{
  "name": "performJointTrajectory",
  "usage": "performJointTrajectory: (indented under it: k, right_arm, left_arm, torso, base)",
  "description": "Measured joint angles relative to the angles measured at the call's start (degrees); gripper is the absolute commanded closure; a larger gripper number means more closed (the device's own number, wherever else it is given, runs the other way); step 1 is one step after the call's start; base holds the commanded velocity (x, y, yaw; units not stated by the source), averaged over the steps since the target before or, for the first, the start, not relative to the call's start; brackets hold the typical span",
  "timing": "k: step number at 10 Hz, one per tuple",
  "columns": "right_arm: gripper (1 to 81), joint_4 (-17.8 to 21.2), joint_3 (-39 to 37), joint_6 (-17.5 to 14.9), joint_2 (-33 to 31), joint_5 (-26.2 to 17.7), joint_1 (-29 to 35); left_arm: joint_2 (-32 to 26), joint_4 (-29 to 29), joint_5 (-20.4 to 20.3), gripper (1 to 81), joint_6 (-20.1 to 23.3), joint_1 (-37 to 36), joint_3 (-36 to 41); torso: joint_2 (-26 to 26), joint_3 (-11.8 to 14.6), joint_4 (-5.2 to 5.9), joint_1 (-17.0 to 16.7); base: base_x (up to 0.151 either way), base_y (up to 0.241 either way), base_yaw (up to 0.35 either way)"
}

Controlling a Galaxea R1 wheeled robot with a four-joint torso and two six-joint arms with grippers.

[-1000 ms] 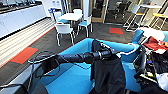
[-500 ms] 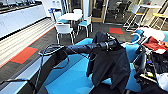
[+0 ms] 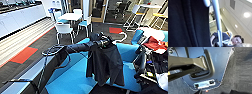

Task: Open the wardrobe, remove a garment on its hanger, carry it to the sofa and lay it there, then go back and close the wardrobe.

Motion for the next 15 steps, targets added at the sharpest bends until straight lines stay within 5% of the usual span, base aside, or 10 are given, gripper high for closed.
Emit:
performJointTrajectory:
  k: [4, 8, 10, 14, 15]
  right_arm:
    - [1.0, 0.0, 0.0, 0.0, 0.39, -0.09, 0.12]
    - [1.0, -0.01, 0.0, 0.0, 0.33, -0.02, -0.02]
    - [1.0, -0.01, 0.0, 0.0, 0.3, -0.06, -0.24]
    - [1.0, 0.0, -0.05, 0.02, -0.09, 0.05, -0.13]
    - [1.0, 0.0, -0.07, 0.02, -0.27, 0.09, 0.04]
  left_arm:
    - [0.54, 0.55, 3.54, 81.1, -0.02, 0.91, -10.42]
    - [0.41, 4.92, 4.46, 81.1, 0.04, 6.46, -12.24]
    - [-0.51, 7.28, 5.25, 81.1, 0.02, 12.45, -10.59]
    - [-7.74, 10.22, 4.99, 81.1, 0.15, 14.74, -6.68]
    - [-8.34, 11.24, 4.95, 81.1, 0.26, 15.92, -6.01]
  torso:
    - [0.0, -0.02, 0.0, 0.0]
    - [0.0, -0.02, 0.18, 0.0]
    - [0.0, -0.02, 2.58, 0.0]
    - [0.0, -0.02, 9.83, 0.0]
    - [0.0, -0.02, 10.62, 0.0]
  base:
    - [0.0, 0.0, 0.0]
    - [0.0, 0.0, 0.0]
    - [0.0, 0.0, 0.0]
    - [0.0, 0.0, 0.0]
    - [0.0, 0.0, 0.0]
